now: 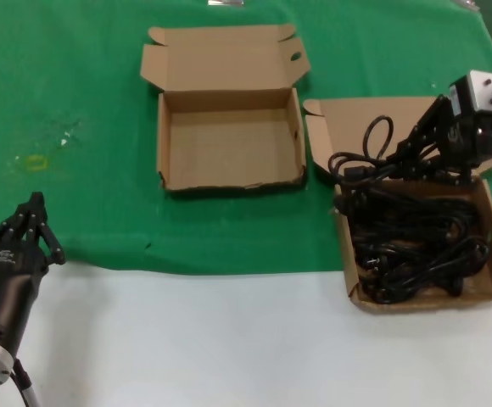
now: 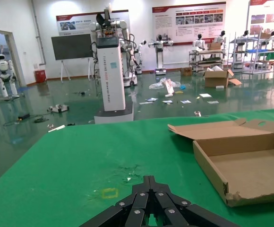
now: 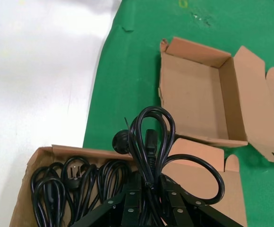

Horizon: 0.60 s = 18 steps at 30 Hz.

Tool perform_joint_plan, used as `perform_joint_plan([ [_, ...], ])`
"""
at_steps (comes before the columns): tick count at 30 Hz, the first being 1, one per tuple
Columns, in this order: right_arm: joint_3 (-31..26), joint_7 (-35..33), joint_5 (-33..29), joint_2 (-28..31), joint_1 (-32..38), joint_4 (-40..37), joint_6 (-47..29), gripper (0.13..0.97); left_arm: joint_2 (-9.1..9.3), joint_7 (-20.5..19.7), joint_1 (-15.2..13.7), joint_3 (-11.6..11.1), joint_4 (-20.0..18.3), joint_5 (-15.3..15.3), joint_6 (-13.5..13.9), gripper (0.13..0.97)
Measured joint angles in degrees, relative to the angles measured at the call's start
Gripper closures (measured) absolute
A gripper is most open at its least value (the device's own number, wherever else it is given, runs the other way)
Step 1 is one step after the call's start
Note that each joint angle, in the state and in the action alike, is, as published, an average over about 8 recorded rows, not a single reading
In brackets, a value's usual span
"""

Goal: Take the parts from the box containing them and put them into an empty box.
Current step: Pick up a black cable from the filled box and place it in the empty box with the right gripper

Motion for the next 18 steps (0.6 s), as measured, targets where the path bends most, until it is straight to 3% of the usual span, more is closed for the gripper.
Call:
perform_joint_plan([
  [9,0.6,1.0,0.8,-2.9,0.8,-2.1,1.6,0.883,0.0,0.0,0.0,0.0,0.0,0.0,0.0,0.953],
  [18,0.8,-2.5,1.2,-9.2,2.4,-10.6,7.6,0.883,0.0,0.0,0.0,0.0,0.0,0.0,0.0,0.953],
])
